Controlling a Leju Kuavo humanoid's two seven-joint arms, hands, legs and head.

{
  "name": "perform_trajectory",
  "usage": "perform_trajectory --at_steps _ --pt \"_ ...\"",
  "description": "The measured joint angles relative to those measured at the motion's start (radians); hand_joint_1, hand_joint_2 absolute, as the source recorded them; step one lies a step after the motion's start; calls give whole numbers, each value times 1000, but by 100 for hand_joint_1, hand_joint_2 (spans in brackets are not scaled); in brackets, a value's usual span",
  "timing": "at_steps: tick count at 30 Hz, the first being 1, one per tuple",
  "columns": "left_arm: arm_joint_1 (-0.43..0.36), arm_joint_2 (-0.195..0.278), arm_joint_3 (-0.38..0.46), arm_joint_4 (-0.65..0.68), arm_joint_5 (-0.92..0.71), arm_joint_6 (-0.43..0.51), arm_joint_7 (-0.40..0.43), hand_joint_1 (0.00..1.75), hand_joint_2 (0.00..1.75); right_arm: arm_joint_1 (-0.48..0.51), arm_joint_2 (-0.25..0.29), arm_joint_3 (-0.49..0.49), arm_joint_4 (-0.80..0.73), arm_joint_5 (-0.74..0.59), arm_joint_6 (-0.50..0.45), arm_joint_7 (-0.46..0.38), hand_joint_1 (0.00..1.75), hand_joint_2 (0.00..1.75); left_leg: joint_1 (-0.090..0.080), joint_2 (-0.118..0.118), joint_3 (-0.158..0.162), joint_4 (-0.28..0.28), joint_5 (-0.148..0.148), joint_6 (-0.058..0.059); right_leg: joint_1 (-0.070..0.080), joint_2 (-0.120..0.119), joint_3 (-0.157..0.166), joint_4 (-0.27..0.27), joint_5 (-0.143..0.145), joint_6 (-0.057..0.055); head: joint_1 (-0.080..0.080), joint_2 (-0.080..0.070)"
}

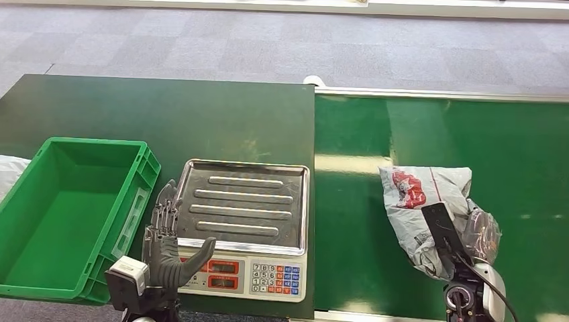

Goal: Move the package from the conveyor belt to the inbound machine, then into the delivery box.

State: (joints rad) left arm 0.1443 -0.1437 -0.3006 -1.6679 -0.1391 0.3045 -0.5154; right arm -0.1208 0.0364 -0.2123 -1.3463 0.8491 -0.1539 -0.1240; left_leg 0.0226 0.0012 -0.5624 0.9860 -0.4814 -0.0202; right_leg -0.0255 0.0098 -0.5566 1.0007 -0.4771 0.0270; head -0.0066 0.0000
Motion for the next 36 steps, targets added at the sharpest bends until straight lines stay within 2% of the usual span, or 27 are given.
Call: perform_trajectory --at_steps 5,10,12,17,22,25,29,33,34,35,36 --pt "-6 0 -2 -7 -13 4 -29 0 175 4 27 49 -106 -144 -54 -133 174 175 0 1 -1 0 0 0 0 0 -2 0 0 0 0 0" --pt "-51 0 -31 -8 -22 21 -64 0 175 -80 63 188 -194 -85 -128 -126 175 175 0 1 -1 0 1 0 0 1 -2 1 0 0 0 0" --pt "-83 0 -50 -7 -35 50 -78 0 175 -125 77 267 -213 -82 -125 -112 175 175 0 1 -1 0 2 0 0 0 -2 1 1 0 0 0" --pt "-169 1 -97 -4 -103 162 -91 0 175 -213 113 458 -210 -147 -3 -75 175 175 0 0 -2 0 3 1 0 0 -2 1 1 0 0 0" --pt "-236 5 -127 14 -69 233 -104 0 175 -260 145 623 -119 -66 10 -81 175 175 0 0 -3 0 3 1 0 -1 -3 1 1 0 0 0" --pt "-280 5 -135 31 -7 262 -123 0 175 -290 163 689 -32 -172 83 -135 175 175 0 0 -3 0 3 1 0 -1 -3 1 1 0 0 0" --pt "-327 6 -146 50 50 277 -126 0 175 -347 186 723 123 -390 250 -237 175 175 0 0 -3 0 3 1 0 -1 -3 1 1 0 0 0" --pt "-343 6 -156 63 62 285 -131 0 175 -392 210 756 285 -440 318 -285 175 175 0 0 -3 0 3 1 0 -1 -3 1 1 0 0 0" --pt "-344 7 -159 66 61 285 -131 0 175 -400 215 762 320 -444 328 -290 172 175 0 0 -3 0 3 1 0 -1 -4 1 1 0 0 0" --pt "-347 7 -162 69 60 285 -132 0 175 -407 220 767 351 -448 339 -292 137 175 0 0 -3 0 3 1 0 -1 -4 1 1 0 0 0" --pt "-352 9 -166 76 54 287 -134 0 175 -420 226 772 396 -450 354 -293 94 175 0 0 -4 0 3 1 0 -1 -4 1 1 0 0 0"
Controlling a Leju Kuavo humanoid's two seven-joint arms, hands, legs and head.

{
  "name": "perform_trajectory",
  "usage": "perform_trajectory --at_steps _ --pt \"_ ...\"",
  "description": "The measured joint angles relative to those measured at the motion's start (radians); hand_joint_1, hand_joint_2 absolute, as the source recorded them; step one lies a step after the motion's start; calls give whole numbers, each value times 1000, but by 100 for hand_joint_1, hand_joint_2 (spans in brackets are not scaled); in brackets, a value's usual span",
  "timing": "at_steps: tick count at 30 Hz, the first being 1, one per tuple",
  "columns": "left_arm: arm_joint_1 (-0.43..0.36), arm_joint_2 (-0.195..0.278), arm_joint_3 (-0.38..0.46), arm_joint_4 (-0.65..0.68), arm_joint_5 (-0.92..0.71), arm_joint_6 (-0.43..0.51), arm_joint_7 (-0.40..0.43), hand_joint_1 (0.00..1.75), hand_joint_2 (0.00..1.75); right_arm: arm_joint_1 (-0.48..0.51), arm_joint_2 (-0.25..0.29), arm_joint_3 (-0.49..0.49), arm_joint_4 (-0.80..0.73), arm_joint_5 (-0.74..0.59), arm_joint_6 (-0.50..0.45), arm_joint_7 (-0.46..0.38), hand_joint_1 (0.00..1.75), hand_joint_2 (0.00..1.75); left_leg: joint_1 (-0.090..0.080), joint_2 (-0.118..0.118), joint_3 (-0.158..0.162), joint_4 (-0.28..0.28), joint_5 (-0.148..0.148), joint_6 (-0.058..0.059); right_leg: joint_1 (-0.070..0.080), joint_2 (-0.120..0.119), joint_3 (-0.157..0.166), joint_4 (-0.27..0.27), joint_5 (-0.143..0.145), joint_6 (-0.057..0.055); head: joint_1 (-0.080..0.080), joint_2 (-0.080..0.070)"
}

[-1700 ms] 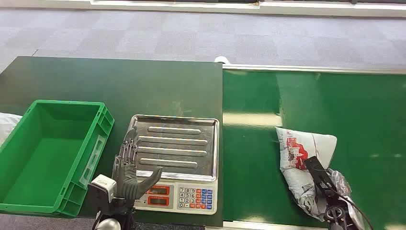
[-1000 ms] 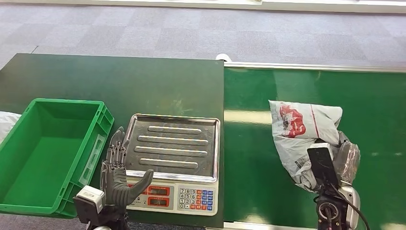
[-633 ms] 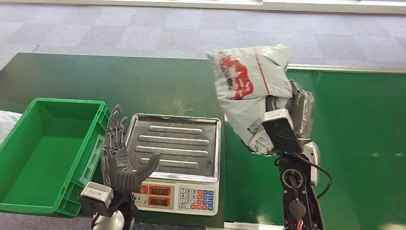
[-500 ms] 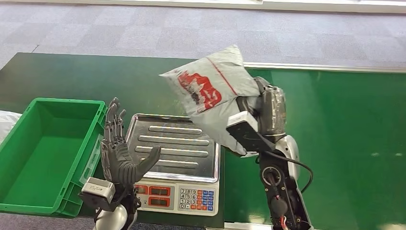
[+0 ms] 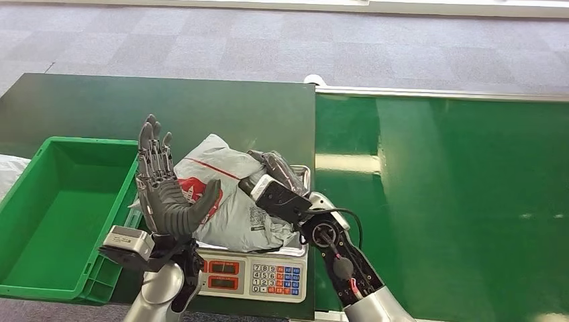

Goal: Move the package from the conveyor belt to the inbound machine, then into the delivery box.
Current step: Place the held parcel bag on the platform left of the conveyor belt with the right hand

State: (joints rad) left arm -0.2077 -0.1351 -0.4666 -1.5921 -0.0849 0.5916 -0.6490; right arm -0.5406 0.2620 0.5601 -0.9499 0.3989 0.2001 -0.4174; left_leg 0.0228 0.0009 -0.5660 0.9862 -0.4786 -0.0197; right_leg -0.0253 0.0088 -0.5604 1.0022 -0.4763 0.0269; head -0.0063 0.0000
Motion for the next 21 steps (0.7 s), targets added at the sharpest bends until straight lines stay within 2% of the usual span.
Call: perform_trajectory --at_steps 2,3,10,17,21 --pt "-12 2 -8 14 -11 6 -3 0 175 -29 12 14 95 9 16 7 9 175 0 0 0 0 0 0 0 0 0 0 0 0 0 0" --pt "-16 3 -11 21 -14 11 -5 0 175 -43 18 23 146 22 12 19 0 175 0 0 0 0 0 0 0 0 0 0 0 0 0 0" --pt "-9 14 -12 31 -24 37 -7 0 175 -106 52 56 318 117 -175 166 0 175 0 0 0 0 0 0 0 0 0 0 0 0 0 0" --pt "4 24 -8 31 -30 45 -7 0 175 -135 56 58 369 135 -221 205 0 175 0 0 0 0 0 0 0 0 0 0 0 0 0 0" --pt "35 32 -5 23 -77 38 10 0 175 -128 34 33 346 179 -374 277 0 175 0 0 0 0 0 0 0 0 0 0 0 0 0 0"
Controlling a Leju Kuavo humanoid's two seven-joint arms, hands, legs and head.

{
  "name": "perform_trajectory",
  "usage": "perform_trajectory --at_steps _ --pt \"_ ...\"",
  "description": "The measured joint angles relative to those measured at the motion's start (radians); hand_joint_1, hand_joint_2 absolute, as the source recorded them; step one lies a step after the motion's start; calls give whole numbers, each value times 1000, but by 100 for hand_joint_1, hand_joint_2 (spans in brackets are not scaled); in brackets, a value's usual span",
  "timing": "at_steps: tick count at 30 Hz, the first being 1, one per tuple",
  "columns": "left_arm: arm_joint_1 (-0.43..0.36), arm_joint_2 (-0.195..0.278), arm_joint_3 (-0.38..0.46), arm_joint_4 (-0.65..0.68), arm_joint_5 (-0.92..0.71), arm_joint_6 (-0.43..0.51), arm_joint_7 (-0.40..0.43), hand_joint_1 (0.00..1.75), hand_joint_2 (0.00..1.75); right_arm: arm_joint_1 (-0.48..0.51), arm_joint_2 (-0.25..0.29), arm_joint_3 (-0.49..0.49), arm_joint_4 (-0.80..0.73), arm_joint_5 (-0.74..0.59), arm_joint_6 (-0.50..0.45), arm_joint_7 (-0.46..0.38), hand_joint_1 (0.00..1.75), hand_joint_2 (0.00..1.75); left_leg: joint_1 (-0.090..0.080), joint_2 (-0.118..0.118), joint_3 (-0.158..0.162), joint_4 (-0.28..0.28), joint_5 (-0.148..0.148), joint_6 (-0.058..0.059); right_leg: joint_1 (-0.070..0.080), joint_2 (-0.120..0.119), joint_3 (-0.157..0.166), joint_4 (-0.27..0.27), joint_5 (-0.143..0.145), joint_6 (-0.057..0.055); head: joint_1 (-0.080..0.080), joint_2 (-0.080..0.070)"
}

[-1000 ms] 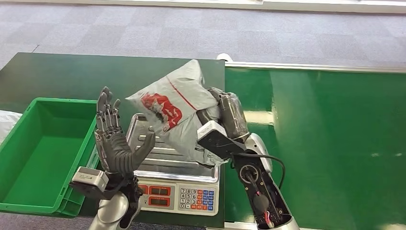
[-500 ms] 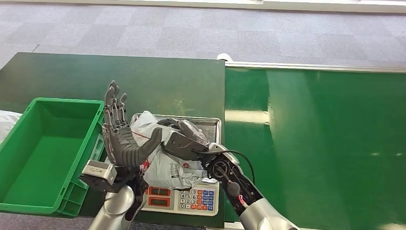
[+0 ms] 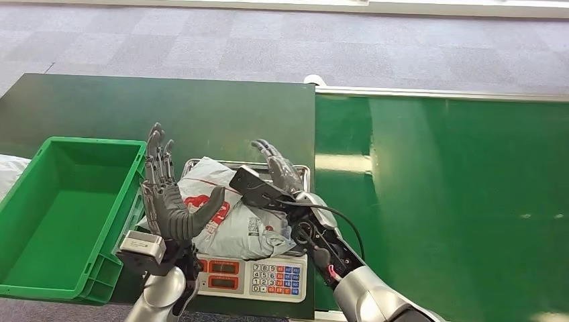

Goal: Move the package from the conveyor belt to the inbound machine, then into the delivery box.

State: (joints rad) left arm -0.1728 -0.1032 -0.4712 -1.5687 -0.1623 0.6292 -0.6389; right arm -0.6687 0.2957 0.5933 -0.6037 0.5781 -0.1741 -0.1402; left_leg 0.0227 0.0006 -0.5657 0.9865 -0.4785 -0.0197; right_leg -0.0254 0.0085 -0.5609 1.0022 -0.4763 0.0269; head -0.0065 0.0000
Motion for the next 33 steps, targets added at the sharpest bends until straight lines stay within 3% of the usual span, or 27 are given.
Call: perform_trajectory --at_steps 4,7,10,15,20,26,30,33 --pt "68 14 3 -38 -115 -36 34 0 175 87 -65 -125 -196 33 -102 -21 0 175 0 -1 -1 0 0 0 0 -1 0 0 0 0 0 0" --pt "98 21 8 -61 -146 -51 45 0 175 149 -96 -211 -331 55 -126 -49 0 175 -1 0 -1 0 -1 0 -1 -1 -1 -1 0 0 0 0" --pt "126 27 20 -88 -150 -103 69 0 175 243 -130 -290 -500 93 -226 -102 0 175 0 -4 -1 1 -1 0 0 -4 -1 -1 -1 0 0 0" --pt "201 37 74 -139 -149 -237 94 0 175 561 -196 -501 -895 223 -371 -157 0 175 0 -11 -1 1 -3 0 0 -9 1 -2 -5 1 0 0" --pt "221 39 126 -143 -148 -300 81 0 175 889 -205 -670 -1196 165 -433 -290 0 175 0 -7 -1 0 -7 -2 0 -7 2 -2 -7 0 0 0" --pt "189 44 145 -146 -194 -313 89 0 175 1040 -204 -721 -1358 178 -435 -322 0 175 0 -6 2 0 -7 -1 0 -6 4 -2 -7 0 0 0" --pt "141 54 146 -147 -280 -328 138 0 175 1082 -200 -693 -1404 182 -411 -336 0 175 0 -5 4 0 -6 -1 0 -5 6 -1 -7 0 0 0" --pt "96 63 147 -126 -314 -367 171 0 175 1083 -197 -648 -1407 258 -401 -330 0 175 0 -6 5 0 -6 -1 0 -5 6 -1 -7 0 0 0"
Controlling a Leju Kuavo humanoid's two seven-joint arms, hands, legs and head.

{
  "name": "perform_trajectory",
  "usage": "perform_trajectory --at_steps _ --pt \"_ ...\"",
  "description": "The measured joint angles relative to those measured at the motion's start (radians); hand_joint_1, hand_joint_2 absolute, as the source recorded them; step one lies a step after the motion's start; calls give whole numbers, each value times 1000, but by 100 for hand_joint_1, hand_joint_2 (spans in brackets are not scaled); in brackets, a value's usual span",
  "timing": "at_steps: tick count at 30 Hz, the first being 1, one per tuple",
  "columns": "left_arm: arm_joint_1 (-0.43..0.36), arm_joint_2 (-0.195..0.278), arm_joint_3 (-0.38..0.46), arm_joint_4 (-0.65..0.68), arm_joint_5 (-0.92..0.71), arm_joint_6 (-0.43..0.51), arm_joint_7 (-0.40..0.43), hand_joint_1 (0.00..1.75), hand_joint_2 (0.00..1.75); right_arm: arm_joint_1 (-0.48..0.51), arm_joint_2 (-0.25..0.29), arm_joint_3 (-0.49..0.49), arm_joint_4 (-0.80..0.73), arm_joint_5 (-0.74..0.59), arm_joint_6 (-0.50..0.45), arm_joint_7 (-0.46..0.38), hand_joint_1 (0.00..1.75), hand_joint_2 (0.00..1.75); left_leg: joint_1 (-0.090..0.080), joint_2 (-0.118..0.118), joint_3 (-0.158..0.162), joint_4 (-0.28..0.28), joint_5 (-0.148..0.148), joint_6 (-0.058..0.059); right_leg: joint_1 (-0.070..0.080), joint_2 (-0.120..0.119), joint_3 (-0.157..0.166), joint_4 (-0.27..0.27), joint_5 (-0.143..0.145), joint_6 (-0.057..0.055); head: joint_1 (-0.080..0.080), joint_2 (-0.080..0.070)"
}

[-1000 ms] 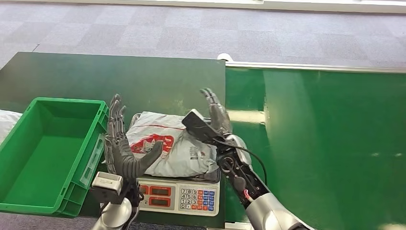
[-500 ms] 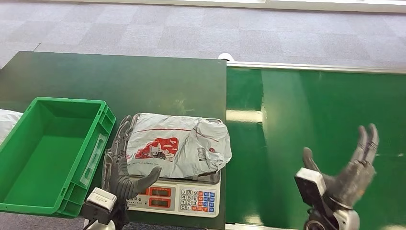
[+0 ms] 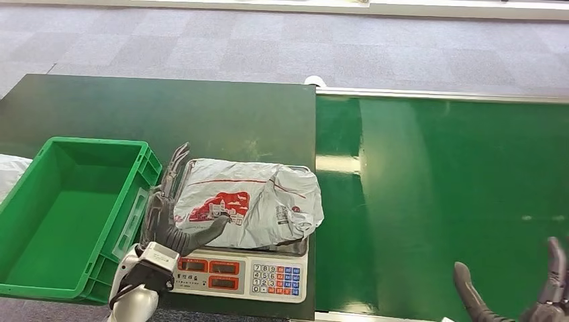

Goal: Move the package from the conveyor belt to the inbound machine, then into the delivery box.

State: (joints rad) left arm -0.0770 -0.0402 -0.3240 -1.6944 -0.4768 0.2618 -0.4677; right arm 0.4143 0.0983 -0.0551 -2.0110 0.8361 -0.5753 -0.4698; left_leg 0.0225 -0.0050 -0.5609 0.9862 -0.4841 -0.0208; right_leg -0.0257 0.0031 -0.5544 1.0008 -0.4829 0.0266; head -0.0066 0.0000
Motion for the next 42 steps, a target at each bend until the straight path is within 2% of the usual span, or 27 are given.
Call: perform_trajectory --at_steps 6,11,15,19,25,32,37,42 --pt "-122 12 -4 116 -71 -128 79 0 175 -38 -14 95 2 19 6 37 0 175 0 0 0 0 1 0 0 0 0 0 1 0 0 0" --pt "-211 20 -28 234 -101 -268 155 0 175 -56 -37 136 3 -14 15 28 0 175 0 0 0 0 1 0 0 0 0 0 1 0 0 0" --pt "-255 23 -43 309 -132 -315 190 0 175 -62 -51 158 3 -26 15 21 0 175 0 0 0 0 1 0 0 0 0 0 1 0 0 0" --pt "-297 26 -63 415 -196 -359 228 172 175 -76 -70 185 5 -45 14 9 0 175 0 1 0 0 1 0 0 0 0 0 1 0 0 0" --pt "-373 32 -92 579 -210 -439 212 175 175 -116 -96 217 27 -80 22 -1 0 175 0 0 2 0 1 1 0 0 3 0 1 0 0 0" --pt "-431 39 -93 656 -172 -462 183 175 175 -150 -112 227 57 -97 35 -1 0 175 0 -1 9 0 1 1 0 -2 11 0 0 0 0 0" --pt "-414 46 -77 643 -87 -422 123 175 175 -159 -114 231 72 -96 43 -1 0 175 0 -1 11 0 1 0 0 -1 13 0 1 0 0 0" --pt "-352 51 -35 549 17 -363 71 175 175 -159 -114 231 79 -99 43 -2 0 175 0 0 9 0 1 0 0 -1 10 0 1 0 0 0"
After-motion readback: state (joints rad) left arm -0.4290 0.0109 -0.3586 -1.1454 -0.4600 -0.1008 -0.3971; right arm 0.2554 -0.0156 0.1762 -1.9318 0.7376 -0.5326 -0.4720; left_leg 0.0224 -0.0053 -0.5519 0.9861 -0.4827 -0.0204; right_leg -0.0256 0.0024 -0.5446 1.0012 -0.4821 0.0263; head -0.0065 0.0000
